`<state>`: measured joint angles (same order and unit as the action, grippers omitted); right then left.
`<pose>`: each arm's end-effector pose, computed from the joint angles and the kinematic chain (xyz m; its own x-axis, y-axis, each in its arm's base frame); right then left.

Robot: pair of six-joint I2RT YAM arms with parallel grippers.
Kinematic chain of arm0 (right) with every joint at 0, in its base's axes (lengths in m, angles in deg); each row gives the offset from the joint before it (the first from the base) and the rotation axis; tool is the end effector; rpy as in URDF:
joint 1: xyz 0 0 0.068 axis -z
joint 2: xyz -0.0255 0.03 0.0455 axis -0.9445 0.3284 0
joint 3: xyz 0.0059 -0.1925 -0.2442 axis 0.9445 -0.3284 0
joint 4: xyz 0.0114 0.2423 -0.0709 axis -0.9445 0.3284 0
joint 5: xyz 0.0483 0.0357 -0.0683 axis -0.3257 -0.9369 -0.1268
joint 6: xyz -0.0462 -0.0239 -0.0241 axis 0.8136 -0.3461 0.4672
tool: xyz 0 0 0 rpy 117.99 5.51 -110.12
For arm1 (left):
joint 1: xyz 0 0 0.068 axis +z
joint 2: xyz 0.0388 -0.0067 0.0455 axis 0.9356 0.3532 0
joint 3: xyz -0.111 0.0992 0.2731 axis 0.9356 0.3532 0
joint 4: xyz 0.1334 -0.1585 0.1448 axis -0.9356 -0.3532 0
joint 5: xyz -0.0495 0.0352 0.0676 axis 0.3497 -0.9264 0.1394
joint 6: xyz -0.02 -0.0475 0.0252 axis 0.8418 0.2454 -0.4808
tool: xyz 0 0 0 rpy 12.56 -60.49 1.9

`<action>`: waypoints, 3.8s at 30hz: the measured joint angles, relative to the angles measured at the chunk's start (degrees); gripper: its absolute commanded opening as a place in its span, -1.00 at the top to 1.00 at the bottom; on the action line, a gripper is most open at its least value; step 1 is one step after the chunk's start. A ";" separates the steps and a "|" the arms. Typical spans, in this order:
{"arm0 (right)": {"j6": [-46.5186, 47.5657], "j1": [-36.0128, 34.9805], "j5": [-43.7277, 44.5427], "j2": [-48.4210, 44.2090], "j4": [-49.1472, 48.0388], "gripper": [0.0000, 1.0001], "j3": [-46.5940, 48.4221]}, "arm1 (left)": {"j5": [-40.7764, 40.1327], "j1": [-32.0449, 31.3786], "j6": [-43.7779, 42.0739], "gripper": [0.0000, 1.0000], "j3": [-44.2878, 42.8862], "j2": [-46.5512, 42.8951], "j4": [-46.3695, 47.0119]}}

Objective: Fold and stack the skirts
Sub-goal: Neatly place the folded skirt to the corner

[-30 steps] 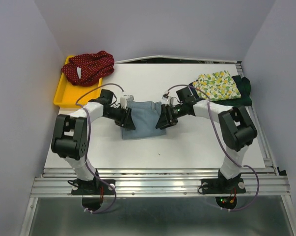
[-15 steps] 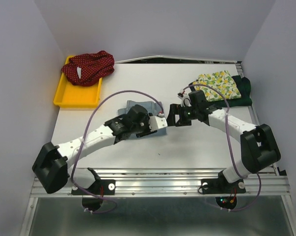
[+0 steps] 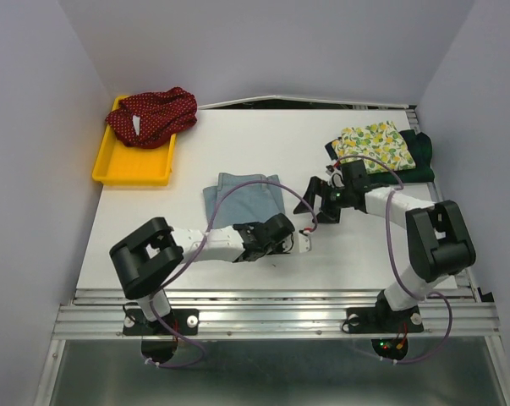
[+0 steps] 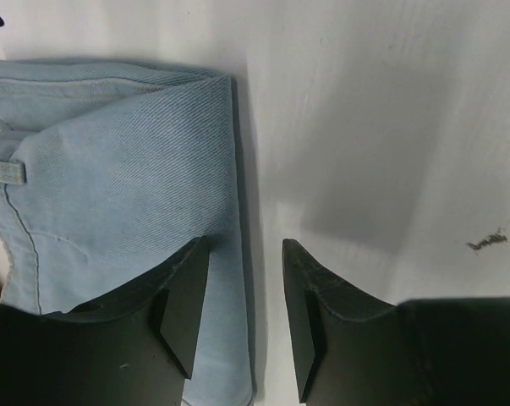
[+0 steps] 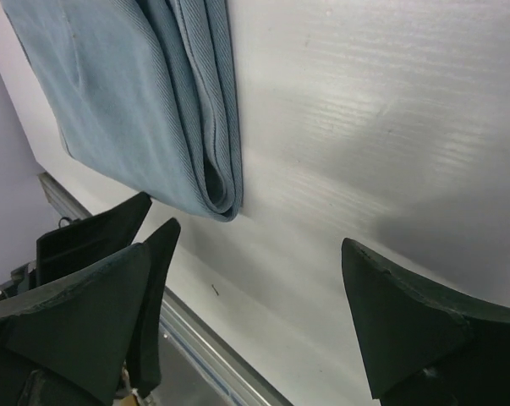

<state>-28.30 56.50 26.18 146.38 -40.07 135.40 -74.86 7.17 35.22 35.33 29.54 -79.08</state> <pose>0.2973 0.1004 0.2164 -0.9442 0.1817 -0.2748 -0.0694 0.7056 0.7052 0.1641 -0.2895 0.2193 0.2246 0.8717 -0.4356 0.8191 0.0732 0.5689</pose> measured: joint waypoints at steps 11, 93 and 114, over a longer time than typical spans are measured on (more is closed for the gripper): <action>-1.68 0.00 -8.35 6.36 -3.34 -1.00 -0.35 | -2.95 1.29 -0.11 1.00 -0.02 5.22 4.98; 24.17 -8.35 26.32 9.07 -8.11 0.99 16.55 | 36.22 36.02 18.18 -0.88 -17.20 -17.31 -7.02; 37.66 5.90 27.80 8.76 -0.70 0.99 31.54 | 37.29 36.39 20.94 -0.89 -13.11 -16.76 -7.17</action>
<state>9.36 62.40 53.98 155.14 -40.77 166.94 -37.58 43.56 56.16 22.22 12.77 -86.25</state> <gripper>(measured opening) 0.166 0.946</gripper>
